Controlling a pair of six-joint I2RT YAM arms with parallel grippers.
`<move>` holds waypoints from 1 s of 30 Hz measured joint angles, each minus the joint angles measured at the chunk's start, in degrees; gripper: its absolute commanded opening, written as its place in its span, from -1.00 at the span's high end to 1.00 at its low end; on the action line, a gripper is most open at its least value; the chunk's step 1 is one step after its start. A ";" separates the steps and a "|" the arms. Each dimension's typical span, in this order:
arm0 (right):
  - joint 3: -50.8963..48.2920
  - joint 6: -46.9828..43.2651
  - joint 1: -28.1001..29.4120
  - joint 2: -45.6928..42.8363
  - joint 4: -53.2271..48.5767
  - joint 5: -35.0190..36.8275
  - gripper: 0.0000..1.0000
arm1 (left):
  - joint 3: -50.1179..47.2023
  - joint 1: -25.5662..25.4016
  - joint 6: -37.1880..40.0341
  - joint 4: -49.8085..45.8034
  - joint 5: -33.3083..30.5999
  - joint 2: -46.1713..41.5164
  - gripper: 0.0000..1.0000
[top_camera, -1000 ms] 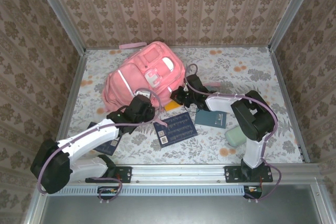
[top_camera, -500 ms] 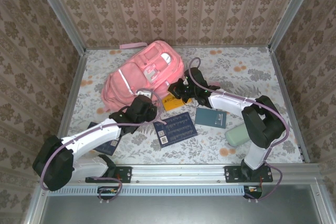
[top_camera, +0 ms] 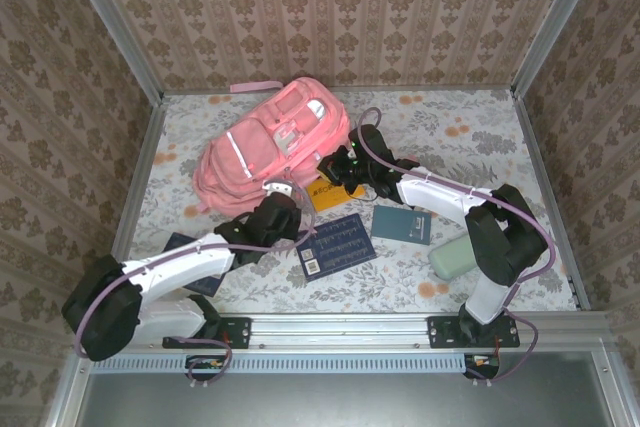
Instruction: Pack books, pencil case, and school supplies into a backpack
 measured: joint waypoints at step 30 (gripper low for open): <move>0.04 0.02 0.57 -0.04 0.07 0.22 1.00 | 5.31 1.51 -0.74 0.52 -5.90 8.22 1.00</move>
